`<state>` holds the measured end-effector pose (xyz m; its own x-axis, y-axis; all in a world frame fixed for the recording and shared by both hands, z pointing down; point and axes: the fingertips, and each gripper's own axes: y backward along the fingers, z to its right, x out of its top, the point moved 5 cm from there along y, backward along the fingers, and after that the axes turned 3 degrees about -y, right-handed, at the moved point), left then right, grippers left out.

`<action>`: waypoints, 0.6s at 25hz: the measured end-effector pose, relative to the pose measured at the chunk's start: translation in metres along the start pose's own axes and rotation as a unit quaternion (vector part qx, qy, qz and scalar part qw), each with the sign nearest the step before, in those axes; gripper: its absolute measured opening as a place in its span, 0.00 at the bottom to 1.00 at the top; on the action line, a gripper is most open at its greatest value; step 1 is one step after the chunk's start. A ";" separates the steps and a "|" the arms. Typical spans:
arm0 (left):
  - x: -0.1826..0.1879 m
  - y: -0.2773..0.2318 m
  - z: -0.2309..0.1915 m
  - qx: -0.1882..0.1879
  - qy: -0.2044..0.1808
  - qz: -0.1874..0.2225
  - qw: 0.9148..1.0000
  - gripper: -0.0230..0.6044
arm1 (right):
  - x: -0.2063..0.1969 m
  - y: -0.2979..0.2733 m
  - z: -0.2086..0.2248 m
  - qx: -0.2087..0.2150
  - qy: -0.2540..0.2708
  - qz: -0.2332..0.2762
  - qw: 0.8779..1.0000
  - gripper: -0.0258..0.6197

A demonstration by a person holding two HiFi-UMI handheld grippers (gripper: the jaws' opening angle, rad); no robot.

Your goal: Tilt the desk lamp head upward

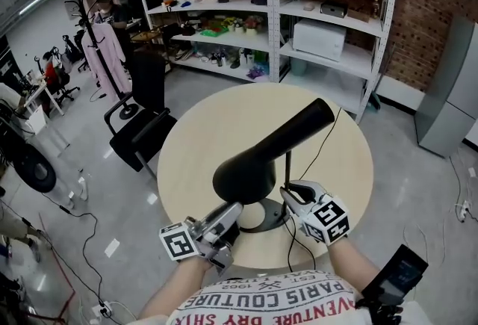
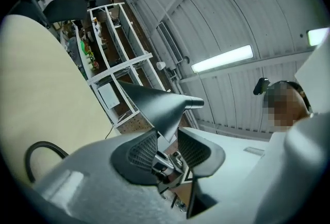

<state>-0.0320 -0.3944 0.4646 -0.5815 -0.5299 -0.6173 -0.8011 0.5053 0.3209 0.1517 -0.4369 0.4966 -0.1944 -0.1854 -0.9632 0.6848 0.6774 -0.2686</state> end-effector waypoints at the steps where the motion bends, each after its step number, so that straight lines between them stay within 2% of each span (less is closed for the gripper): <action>1: 0.000 0.000 0.000 -0.005 0.008 0.008 1.000 0.23 | 0.000 0.000 0.000 0.001 -0.004 0.004 1.000 0.12; 6: -0.003 -0.007 0.005 -0.033 0.072 0.053 0.995 0.22 | -0.001 0.002 0.001 0.000 -0.023 0.018 1.000 0.11; 7: -0.003 -0.007 0.005 -0.033 0.079 0.059 0.995 0.19 | -0.002 0.002 0.001 0.001 -0.020 0.016 1.000 0.11; 8: -0.004 -0.007 0.004 -0.034 0.084 0.064 0.994 0.13 | -0.002 0.002 0.001 0.001 -0.016 0.015 1.000 0.11; 12: -0.003 -0.006 0.001 -0.047 0.107 0.076 0.990 0.11 | -0.001 0.000 0.001 -0.001 -0.006 0.016 1.000 0.11; 15: -0.003 -0.006 -0.001 -0.049 0.108 0.080 0.990 0.11 | -0.003 -0.002 0.002 -0.004 -0.006 0.017 1.000 0.11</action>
<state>-0.0256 -0.3967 0.4649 -0.7104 -0.5870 -0.3882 -0.6999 0.5313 0.4774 0.1517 -0.4391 0.4998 -0.1629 -0.1698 -0.9719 0.6857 0.6888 -0.2353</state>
